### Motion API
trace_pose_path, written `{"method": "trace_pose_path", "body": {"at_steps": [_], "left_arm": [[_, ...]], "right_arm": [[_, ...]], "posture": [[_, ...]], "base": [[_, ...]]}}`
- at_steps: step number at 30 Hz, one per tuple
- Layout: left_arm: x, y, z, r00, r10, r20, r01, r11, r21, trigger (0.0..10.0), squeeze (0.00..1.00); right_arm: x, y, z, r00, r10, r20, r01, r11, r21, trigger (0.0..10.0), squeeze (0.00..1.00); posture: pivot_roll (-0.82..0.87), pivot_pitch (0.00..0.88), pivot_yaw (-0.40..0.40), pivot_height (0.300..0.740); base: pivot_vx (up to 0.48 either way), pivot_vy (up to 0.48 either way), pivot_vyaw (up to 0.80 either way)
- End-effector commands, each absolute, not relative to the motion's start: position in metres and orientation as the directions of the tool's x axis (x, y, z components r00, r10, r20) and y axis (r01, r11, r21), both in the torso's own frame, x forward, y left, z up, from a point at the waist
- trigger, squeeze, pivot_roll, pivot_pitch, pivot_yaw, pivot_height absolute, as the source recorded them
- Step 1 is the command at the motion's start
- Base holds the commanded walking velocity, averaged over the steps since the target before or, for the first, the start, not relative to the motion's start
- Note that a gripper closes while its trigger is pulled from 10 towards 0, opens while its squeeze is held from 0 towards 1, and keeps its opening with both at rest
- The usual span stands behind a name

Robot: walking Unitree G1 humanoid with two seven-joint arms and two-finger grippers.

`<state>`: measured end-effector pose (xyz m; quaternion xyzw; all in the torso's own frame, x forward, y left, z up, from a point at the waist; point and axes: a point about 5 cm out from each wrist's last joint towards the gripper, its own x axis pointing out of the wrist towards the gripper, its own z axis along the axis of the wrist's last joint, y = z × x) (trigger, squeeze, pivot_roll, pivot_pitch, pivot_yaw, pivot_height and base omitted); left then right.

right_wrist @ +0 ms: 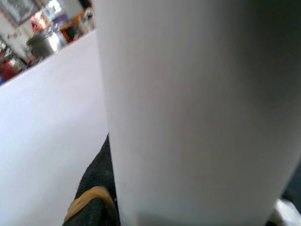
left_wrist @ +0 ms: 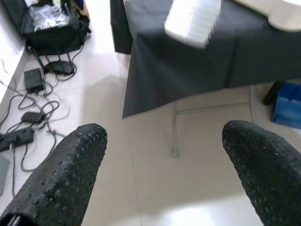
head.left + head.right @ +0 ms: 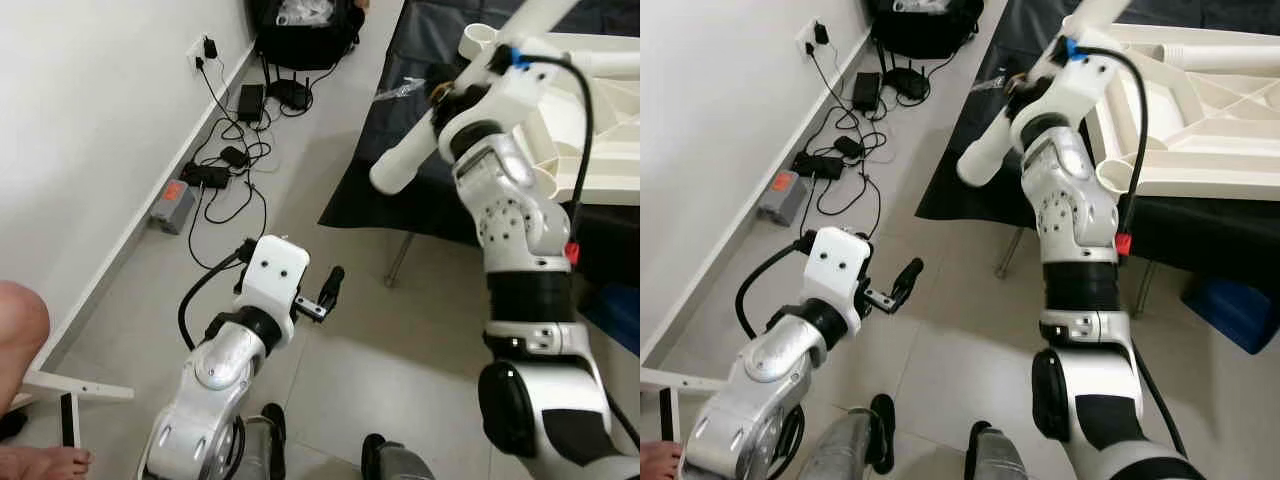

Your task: Building children table

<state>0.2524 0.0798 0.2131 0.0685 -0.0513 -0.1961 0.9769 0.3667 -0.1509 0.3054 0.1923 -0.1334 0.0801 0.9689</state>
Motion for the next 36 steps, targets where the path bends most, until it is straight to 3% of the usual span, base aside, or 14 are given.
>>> {"method": "trace_pose_path", "body": {"at_steps": [1,4,8,9,18,20,26,36], "left_arm": [[0.257,0.079,0.212,0.912,-0.409,0.042,0.400,0.906,0.136,10.0,0.00],[0.265,0.080,0.219,0.895,-0.445,0.038,0.435,0.888,0.147,10.0,0.00],[0.266,0.079,0.220,0.881,-0.473,0.029,0.462,0.871,0.165,10.0,0.00],[0.267,0.077,0.217,0.849,-0.528,-0.019,0.521,0.832,0.191,10.0,0.00],[0.267,0.070,0.206,0.796,-0.598,-0.095,0.605,0.782,0.148,10.0,0.00],[0.264,0.062,0.197,0.745,-0.650,-0.148,0.666,0.731,0.148,10.0,0.00],[0.272,0.064,0.187,0.760,-0.625,-0.177,0.650,0.735,0.193,10.0,0.00],[0.276,0.061,0.183,0.759,-0.624,-0.186,0.651,0.732,0.200,10.0,0.00]], "right_arm": [[0.358,-0.146,0.295,0.942,0.185,0.279,-0.285,0.881,0.378,10.0,0.00],[0.345,-0.142,0.276,0.910,0.315,0.269,-0.402,0.828,0.392,10.0,0.00],[0.339,-0.139,0.268,0.894,0.367,0.258,-0.443,0.811,0.381,10.0,0.00],[0.329,-0.130,0.258,0.865,0.438,0.244,-0.500,0.777,0.381,10.0,0.00],[0.322,-0.119,0.258,0.840,0.485,0.243,-0.542,0.743,0.393,10.0,0.00],[0.318,-0.114,0.260,0.823,0.509,0.253,-0.568,0.706,0.424,10.0,0.00],[0.304,-0.105,0.261,0.764,0.589,0.261,-0.640,0.644,0.419,10.0,0.00],[0.297,-0.099,0.257,0.742,0.624,0.245,-0.661,0.624,0.416,10.0,0.00]], "posture": [[0.15,0.279,-0.025,0.740],[0.15,0.278,-0.022,0.740],[0.15,0.276,-0.022,0.740],[0.15,0.273,-0.020,0.740],[0.15,0.272,-0.015,0.740],[0.14,0.270,-0.014,0.740],[0.14,0.261,-0.016,0.740],[0.13,0.249,-0.015,0.740]], "base": [[0.000,0.000,0.00],[0.000,0.000,0.00],[0.000,0.000,0.00],[0.000,0.000,0.00],[0.000,0.000,0.00],[0.000,0.000,0.00],[0.000,0.000,0.00],[0.000,0.000,0.00]]}}
